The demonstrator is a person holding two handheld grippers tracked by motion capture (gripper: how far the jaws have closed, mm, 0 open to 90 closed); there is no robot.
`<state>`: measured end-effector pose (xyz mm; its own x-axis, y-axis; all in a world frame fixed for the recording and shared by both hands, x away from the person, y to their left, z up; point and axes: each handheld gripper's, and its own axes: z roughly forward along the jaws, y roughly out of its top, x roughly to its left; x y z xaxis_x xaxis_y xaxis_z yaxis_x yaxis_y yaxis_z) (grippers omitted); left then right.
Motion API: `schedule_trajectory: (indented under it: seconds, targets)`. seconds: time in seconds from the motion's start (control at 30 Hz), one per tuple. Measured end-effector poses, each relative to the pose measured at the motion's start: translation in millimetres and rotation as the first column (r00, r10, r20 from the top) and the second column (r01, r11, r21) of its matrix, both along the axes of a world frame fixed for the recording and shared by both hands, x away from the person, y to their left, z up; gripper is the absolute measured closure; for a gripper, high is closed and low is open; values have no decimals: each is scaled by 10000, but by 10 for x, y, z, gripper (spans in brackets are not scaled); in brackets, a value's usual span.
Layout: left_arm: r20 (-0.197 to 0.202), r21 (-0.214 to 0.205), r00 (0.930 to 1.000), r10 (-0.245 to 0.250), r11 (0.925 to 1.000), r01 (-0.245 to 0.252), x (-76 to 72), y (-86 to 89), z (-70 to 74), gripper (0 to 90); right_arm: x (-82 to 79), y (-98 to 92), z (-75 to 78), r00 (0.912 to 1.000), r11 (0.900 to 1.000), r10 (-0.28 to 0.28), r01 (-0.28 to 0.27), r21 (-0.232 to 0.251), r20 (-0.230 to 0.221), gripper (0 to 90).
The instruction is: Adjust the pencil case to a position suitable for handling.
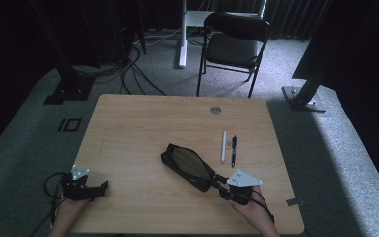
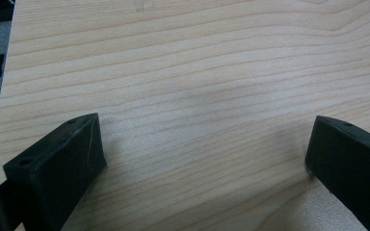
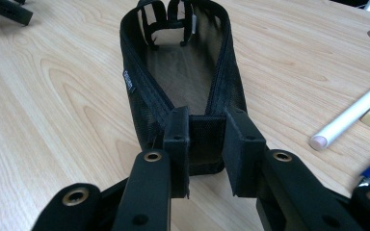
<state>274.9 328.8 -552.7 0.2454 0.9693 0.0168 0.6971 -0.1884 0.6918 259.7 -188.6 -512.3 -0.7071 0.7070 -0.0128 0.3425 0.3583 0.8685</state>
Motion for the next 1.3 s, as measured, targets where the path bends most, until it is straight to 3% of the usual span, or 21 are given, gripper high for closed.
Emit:
schedule_trajectory:
  seconds: [0.5, 0.83, 1.13, 1.3]
  targets:
    - [-2, -1, 10000, -2, 10000, 2, 0, 0, 0, 3, -47, -328, -1, 9999, 9999, -90, 91, 67, -86, 729]
    - [-2, 0, 10000, 0, 10000, 0, 0, 0, 0, 3, -72, -526, 18, 9989, 9990, -448, 447, -49, -111, 727]
    - [-2, 0, 10000, -2, 10000, 2, 0, 0, 0, 3, -57, -509, 25, 9991, 9993, -361, 364, 131, -211, 561]
    - [-1, -2, 10000, 0, 10000, 0, 0, 0, 0, 3, -44, -481, 37, 9995, 9994, -288, 291, 169, -162, 520]
